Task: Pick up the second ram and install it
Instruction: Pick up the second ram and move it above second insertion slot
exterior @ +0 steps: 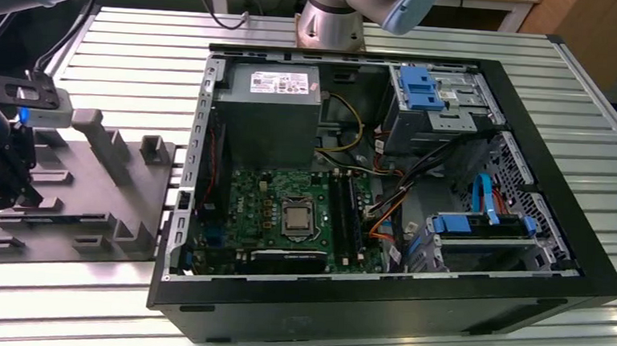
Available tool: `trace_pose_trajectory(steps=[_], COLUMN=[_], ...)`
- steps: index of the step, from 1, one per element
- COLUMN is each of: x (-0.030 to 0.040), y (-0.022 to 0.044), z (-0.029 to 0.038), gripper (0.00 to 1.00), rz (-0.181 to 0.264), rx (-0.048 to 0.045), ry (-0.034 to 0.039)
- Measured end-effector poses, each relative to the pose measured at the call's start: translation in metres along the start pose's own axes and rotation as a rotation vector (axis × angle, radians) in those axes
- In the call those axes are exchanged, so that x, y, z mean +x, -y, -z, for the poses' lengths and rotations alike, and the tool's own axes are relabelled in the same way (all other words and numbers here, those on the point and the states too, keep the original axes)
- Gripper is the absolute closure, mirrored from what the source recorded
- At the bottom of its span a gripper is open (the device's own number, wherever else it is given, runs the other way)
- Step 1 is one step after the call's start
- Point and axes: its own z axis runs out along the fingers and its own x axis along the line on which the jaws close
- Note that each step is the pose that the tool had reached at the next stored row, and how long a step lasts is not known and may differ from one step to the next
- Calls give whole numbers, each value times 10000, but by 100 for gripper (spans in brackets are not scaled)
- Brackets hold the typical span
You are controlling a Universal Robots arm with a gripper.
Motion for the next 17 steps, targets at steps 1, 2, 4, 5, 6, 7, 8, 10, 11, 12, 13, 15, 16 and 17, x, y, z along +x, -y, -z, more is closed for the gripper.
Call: trace_pose_trajectory(steps=[1, 2, 4, 5, 6, 7, 8, 10, 11, 12, 13, 15, 16, 17], x=[1, 1, 4, 5, 6, 7, 8, 9, 10, 10, 11, 12, 13, 15], y=[0, 1, 2, 2, 3, 3, 4, 6, 7, 7, 8, 9, 9, 9], z=[-9, -17, -33, -41, -48, -55, -62, -74, -79, -83, -90, -108, -115, -120], gripper=[89, 89, 89, 89, 89, 89, 89, 89, 89, 89, 89, 89, 89, 89], rz=[27, 51, 102, 137, 179, 224, 271, 373, 419, 451, 466, 492, 505, 514], rx=[-1, -1, -2, -2, -3, -3, -3, -5, -6, -7, -6, -6, -7, -8], ry=[-2, -3, -6, -7, -10, -11, -14, -19, -22, -24, -24, -25, -26, -28])
